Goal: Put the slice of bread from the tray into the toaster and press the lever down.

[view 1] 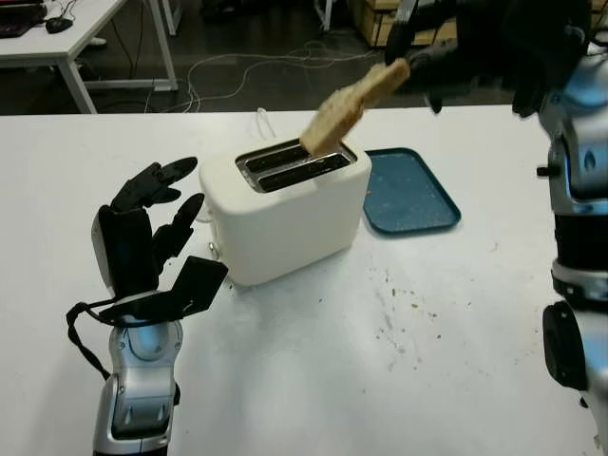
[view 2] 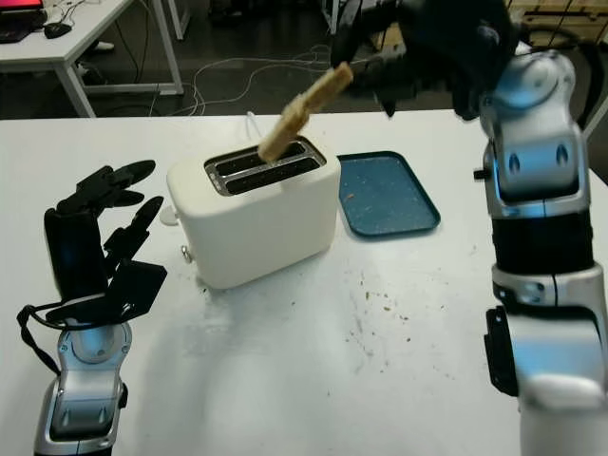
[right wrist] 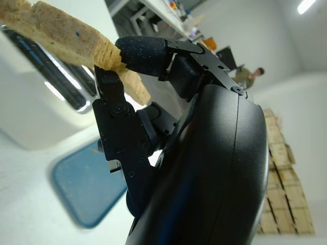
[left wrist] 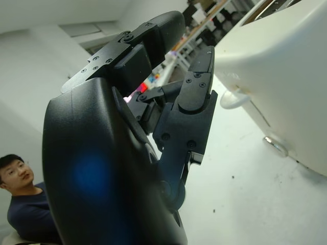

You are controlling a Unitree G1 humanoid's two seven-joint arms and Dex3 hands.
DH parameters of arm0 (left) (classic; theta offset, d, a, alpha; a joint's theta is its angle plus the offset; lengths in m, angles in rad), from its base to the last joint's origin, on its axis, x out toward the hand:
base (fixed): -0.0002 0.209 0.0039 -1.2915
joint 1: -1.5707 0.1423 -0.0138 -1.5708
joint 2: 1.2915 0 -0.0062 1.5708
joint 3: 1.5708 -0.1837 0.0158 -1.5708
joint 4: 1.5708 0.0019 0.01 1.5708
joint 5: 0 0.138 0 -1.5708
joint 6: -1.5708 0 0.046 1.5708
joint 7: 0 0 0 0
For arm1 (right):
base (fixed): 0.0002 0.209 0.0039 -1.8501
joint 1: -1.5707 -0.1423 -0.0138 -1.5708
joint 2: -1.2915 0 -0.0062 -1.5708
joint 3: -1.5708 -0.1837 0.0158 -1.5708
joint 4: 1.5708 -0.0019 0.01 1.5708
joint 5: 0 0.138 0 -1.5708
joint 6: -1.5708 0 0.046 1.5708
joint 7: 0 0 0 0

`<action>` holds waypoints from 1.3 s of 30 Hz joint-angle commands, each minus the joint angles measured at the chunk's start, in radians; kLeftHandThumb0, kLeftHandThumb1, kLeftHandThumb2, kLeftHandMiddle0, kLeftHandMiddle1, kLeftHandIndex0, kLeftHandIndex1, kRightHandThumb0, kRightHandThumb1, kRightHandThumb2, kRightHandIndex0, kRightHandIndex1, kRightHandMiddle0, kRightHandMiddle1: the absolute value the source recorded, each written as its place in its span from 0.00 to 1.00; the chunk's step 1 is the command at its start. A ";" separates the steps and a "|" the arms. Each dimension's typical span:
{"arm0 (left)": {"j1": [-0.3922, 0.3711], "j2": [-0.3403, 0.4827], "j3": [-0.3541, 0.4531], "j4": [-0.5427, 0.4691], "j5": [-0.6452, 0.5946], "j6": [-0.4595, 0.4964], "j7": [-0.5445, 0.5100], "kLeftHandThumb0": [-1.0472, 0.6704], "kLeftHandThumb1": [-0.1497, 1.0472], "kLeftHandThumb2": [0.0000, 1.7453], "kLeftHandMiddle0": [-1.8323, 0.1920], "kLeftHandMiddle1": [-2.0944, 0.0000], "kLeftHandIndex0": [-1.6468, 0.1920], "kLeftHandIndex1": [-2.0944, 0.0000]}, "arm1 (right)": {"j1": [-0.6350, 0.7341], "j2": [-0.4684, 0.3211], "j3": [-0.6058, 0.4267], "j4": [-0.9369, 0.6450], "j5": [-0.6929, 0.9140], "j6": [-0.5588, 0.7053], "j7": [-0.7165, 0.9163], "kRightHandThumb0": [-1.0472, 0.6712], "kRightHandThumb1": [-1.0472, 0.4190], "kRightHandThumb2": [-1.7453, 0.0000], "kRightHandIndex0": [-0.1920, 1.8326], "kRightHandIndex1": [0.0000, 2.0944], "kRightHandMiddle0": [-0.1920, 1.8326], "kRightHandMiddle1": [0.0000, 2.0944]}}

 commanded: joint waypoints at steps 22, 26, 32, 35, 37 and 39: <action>0.014 -0.008 -0.004 -0.012 0.027 0.004 0.013 0.49 0.85 0.00 0.59 0.50 0.43 0.86 | 0.062 0.007 0.055 0.017 0.012 0.063 -0.026 0.36 0.09 0.84 0.65 0.83 0.55 0.83; 0.016 -0.011 -0.005 -0.011 0.026 -0.001 0.015 0.51 0.84 0.00 0.59 0.50 0.43 0.86 | 0.049 0.018 0.072 0.065 0.008 0.060 -0.030 0.37 0.09 0.82 0.65 0.83 0.55 0.83; 0.018 -0.011 -0.003 -0.010 0.024 -0.008 0.015 0.51 0.84 0.00 0.59 0.50 0.43 0.85 | 0.029 0.020 0.111 0.092 -0.028 0.023 -0.034 0.37 0.09 0.81 0.65 0.83 0.55 0.83; 0.021 -0.012 -0.002 -0.014 0.024 -0.002 0.011 0.51 0.85 0.00 0.59 0.50 0.44 0.85 | 0.013 0.015 0.127 0.106 -0.050 -0.006 -0.032 0.38 0.09 0.81 0.65 0.83 0.55 0.83; 0.020 -0.009 -0.002 -0.010 0.022 -0.011 0.014 0.52 0.84 0.00 0.59 0.50 0.44 0.85 | -0.004 0.015 0.134 0.117 -0.062 -0.003 -0.037 0.38 0.09 0.81 0.65 0.83 0.55 0.83; 0.020 -0.009 -0.002 -0.006 0.018 -0.016 0.014 0.52 0.84 0.00 0.59 0.50 0.44 0.85 | -0.026 0.018 0.137 0.127 -0.069 0.008 -0.036 0.38 0.09 0.81 0.64 0.83 0.55 0.83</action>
